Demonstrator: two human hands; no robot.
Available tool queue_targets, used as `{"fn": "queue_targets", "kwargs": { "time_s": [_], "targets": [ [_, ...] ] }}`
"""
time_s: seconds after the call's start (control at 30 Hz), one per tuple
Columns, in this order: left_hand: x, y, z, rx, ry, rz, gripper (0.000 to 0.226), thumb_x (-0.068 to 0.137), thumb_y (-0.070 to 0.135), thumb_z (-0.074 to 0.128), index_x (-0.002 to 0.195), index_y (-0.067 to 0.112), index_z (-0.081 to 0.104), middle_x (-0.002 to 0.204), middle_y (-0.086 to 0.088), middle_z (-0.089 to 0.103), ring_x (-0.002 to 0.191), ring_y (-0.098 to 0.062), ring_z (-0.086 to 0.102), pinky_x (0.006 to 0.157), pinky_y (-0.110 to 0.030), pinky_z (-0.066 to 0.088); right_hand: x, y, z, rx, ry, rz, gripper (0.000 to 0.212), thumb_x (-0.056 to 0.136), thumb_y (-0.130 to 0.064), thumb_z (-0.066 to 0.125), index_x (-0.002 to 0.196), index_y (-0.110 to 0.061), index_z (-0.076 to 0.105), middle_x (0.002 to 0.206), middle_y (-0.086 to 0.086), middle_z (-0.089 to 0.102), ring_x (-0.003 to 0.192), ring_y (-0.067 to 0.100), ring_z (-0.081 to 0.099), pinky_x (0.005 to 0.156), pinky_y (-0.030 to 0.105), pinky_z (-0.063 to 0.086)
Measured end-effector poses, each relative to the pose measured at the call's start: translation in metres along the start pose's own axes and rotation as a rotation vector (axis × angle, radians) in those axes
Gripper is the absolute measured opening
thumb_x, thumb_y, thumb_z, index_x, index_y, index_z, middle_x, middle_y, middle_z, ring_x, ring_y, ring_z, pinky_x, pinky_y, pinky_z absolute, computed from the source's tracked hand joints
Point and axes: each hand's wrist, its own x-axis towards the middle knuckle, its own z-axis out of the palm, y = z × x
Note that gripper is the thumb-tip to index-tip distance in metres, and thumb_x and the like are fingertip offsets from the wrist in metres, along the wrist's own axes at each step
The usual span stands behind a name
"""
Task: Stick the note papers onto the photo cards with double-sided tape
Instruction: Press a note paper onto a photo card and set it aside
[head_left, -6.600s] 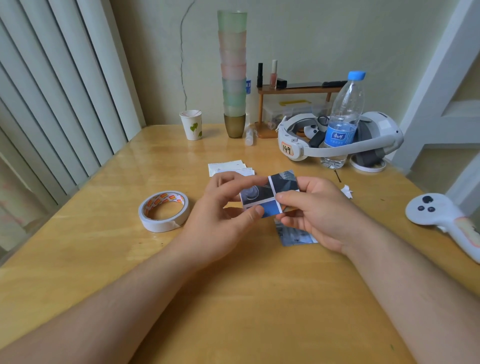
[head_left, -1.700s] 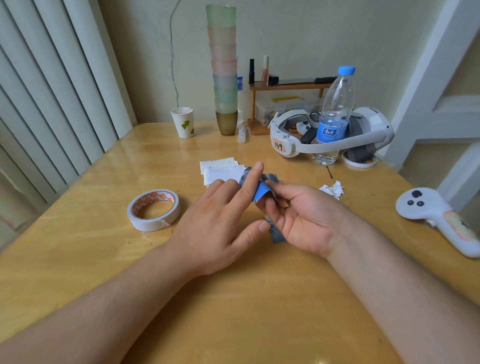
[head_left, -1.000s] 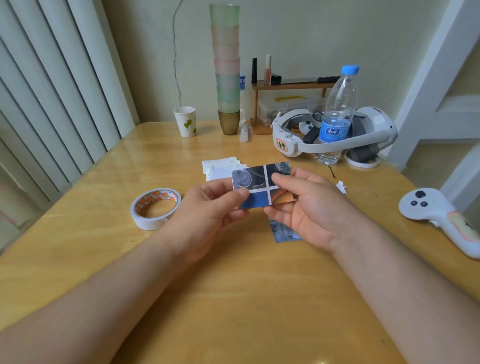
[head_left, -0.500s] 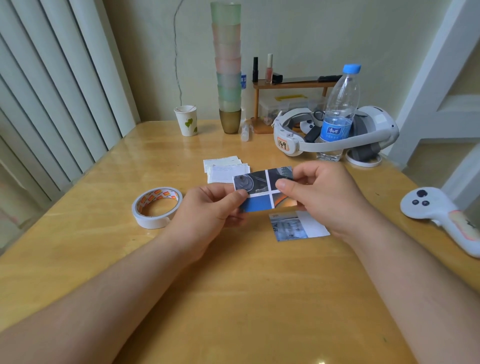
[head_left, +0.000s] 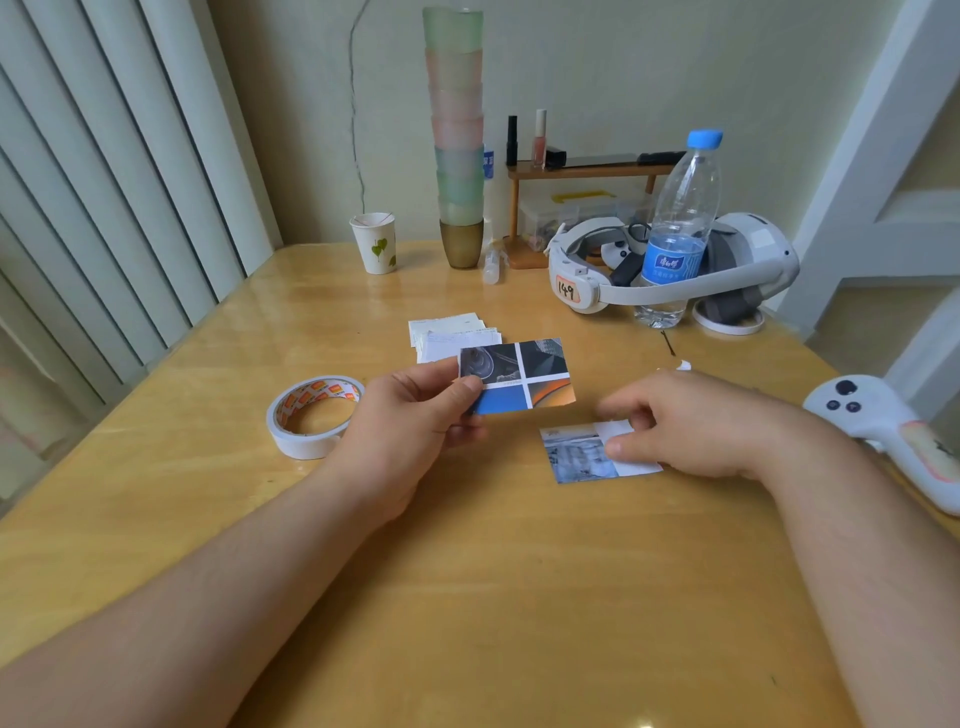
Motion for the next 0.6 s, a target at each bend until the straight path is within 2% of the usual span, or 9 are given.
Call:
{"fn": "queue_targets", "kwargs": {
  "time_s": [0.1,0.33,0.5,0.6],
  "targets": [
    [0.001,0.000,-0.001,-0.008,0.011,-0.001,0.018,0.102,0.007,0.064,0.113,0.010,0.077,0.098,-0.004,0.080,0.069,-0.014,0.063,0.075,-0.028,0.063,0.001,0.002,0.001,-0.046,-0.022,-0.004,0.054,0.092,-0.050,0.072,0.142,-0.042,0.055,0.098,-0.016,0.055,0.087,0.000,0.054,0.066,0.022,0.038],
    [0.002,-0.002,-0.001,-0.012,0.003,0.011,0.015,0.101,0.007,0.065,0.111,0.009,0.076,0.089,0.001,0.079,0.066,-0.011,0.063,0.073,-0.028,0.063,0.001,0.002,0.005,0.024,0.003,0.022,0.037,0.085,-0.044,0.081,0.116,-0.042,0.059,0.098,-0.016,0.050,0.082,0.001,0.052,0.061,0.020,0.033],
    [0.003,-0.003,-0.001,-0.016,-0.002,0.009,0.016,0.101,0.007,0.064,0.112,0.008,0.076,0.088,0.001,0.078,0.066,-0.012,0.063,0.073,-0.028,0.063,0.000,-0.003,0.005,0.008,0.000,0.012,0.026,0.084,-0.041,0.081,0.100,-0.041,0.060,0.106,-0.019,0.046,0.097,0.001,0.051,0.077,0.027,0.042],
    [0.004,-0.003,-0.001,-0.030,0.002,0.006,0.017,0.102,0.007,0.064,0.113,0.009,0.076,0.092,-0.002,0.079,0.067,-0.013,0.064,0.072,-0.028,0.063,-0.003,-0.008,0.006,0.062,0.036,0.005,0.032,0.082,-0.036,0.084,0.096,-0.036,0.056,0.105,-0.016,0.051,0.089,0.003,0.051,0.068,0.027,0.041]
  ]
}}
